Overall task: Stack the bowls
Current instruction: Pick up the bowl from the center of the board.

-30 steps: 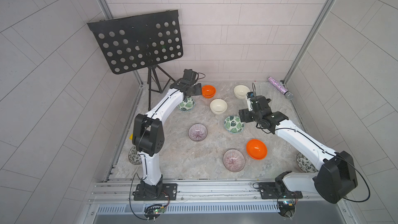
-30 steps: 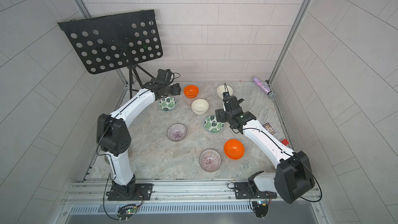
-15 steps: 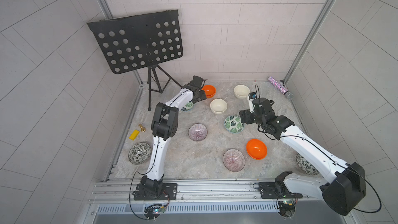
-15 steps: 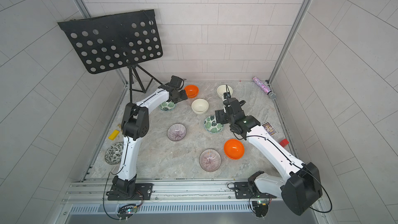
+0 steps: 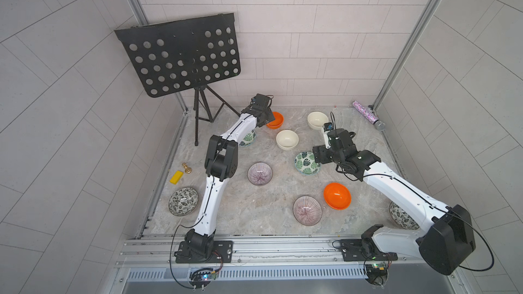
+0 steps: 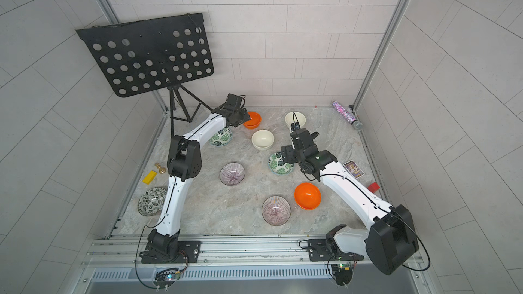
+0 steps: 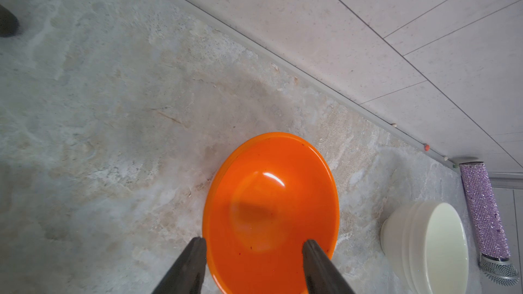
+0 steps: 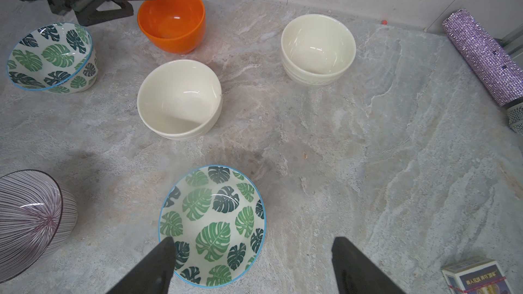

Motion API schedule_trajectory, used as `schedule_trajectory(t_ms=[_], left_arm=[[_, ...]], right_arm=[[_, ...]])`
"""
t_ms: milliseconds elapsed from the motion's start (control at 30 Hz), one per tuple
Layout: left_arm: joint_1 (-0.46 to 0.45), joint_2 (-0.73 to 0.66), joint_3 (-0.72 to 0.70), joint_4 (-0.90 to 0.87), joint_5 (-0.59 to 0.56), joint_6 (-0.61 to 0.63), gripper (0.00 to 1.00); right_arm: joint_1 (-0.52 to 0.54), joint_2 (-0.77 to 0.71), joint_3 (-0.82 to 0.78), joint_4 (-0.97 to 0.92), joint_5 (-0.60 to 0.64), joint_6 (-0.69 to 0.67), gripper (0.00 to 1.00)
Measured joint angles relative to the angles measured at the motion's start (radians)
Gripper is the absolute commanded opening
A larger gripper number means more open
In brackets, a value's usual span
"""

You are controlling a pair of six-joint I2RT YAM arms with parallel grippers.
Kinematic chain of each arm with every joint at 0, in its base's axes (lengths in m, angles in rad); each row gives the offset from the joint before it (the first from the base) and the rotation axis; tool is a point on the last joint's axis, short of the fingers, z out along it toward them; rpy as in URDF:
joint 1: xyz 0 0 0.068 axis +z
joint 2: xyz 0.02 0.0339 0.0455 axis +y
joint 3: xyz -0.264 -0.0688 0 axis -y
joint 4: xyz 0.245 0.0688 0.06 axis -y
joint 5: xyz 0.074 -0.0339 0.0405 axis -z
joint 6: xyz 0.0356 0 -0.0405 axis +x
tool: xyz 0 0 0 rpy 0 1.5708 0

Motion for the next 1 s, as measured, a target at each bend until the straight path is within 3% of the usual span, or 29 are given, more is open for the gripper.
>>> schedule_trajectory(t_ms=[333,500,667,833,1000], left_arm=[[-0.011,0.053,0.044,-0.070,-0.055,-0.002,0.51],[-0.011,0.064,0.054,-0.065,-0.057,0.000,0.29],[-0.011,0.097,0.077,-0.057,-0.050,-0.004,0.21],[-0.012,0.108,0.077,-0.060,-0.038,0.005,0.00],[-0.013,0.108,0.075,-0.051,-0.023,0.004,0.00]], right_arm=[[0.000,0.025,0.000,0.031,0.000,-0.015,0.90],[0.000,0.041,0.000,0.031,0.001,-0.016,0.90],[0.000,0.041,0.000,0.031,0.005,-0.017,0.90],[0.000,0.041,0.000,0.034,0.005,-0.017,0.90],[0.000,0.041,0.000,0.037,0.006,-0.016,0.90]])
